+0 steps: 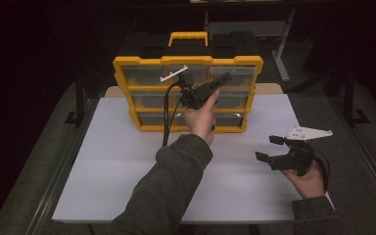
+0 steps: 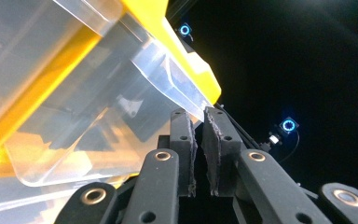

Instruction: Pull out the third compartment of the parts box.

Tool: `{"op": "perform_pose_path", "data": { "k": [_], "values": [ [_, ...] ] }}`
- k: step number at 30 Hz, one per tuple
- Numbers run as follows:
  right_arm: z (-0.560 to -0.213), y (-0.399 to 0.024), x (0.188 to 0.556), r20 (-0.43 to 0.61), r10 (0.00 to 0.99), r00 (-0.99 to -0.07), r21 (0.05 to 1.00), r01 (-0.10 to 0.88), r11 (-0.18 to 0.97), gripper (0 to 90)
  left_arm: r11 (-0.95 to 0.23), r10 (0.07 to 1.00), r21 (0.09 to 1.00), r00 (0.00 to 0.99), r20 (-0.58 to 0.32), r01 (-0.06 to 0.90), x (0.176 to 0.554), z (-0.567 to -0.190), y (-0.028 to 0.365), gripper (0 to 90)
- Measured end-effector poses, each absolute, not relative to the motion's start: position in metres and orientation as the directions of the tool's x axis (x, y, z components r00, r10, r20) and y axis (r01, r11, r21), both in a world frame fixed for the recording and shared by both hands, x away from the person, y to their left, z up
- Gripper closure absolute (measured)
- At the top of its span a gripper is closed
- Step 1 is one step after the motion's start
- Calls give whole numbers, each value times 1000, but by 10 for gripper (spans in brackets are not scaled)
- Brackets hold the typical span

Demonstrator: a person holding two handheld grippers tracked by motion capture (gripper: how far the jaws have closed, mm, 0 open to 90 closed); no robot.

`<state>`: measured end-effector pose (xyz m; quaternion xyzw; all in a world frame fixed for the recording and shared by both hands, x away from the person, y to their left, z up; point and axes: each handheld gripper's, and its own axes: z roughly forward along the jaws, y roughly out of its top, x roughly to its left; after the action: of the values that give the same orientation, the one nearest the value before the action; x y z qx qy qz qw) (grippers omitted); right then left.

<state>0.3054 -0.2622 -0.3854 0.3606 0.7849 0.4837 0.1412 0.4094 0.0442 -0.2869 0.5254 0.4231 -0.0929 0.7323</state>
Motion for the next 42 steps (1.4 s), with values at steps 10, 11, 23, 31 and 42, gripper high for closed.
{"op": "perform_pose_path", "data": {
  "k": [10,11,23,31,42],
  "values": [
    [-386,-260,306,125,704,-699,858,432,277,141,408,306,701,635,-709,585,398,-286,47,821],
    [-386,-260,306,125,705,-698,858,433,277,142,416,300,694,632,-714,587,397,-285,47,821],
    [-387,-259,307,124,704,-699,854,436,283,141,401,296,702,642,-707,589,387,-284,48,820],
    [-388,-258,307,120,703,-701,853,436,289,142,388,294,708,649,-702,590,382,-284,49,820],
    [-388,-257,307,121,702,-702,850,438,292,141,288,359,789,703,-614,542,377,-281,49,788]
  ]
}}
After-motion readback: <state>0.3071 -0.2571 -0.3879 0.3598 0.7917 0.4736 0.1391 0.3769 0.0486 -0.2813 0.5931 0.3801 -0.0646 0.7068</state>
